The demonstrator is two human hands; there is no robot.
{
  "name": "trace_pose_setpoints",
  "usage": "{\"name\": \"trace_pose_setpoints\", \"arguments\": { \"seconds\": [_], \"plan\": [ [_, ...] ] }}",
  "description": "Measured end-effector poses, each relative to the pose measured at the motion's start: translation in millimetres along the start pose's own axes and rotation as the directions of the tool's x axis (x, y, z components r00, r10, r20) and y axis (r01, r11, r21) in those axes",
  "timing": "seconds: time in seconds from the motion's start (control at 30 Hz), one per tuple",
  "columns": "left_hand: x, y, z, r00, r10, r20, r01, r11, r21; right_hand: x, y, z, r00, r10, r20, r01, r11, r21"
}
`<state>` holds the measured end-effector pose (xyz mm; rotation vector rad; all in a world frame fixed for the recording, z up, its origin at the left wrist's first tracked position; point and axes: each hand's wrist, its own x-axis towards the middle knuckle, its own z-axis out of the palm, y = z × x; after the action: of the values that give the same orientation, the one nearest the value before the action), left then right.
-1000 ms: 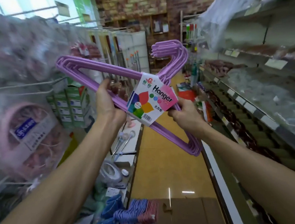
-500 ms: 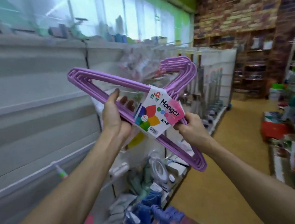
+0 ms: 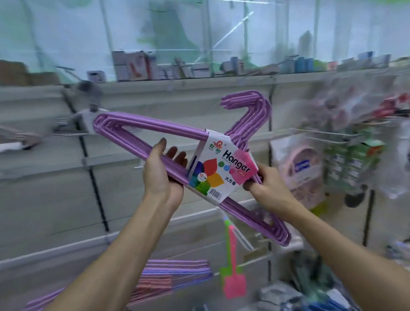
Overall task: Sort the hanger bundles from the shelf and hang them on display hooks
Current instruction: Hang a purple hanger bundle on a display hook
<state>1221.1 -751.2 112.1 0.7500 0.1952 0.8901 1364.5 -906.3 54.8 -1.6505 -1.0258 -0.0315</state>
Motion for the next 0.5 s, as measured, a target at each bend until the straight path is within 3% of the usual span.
{"name": "trace_pose_setpoints", "arguments": {
  "seconds": [0.5],
  "plan": [
    [-49,225,-182,0.94,0.276,-0.201,-0.276,0.961,0.031,-3,-143,255,0.944,-0.193,0.266,0.139,0.968,0.211]
  ]
}}
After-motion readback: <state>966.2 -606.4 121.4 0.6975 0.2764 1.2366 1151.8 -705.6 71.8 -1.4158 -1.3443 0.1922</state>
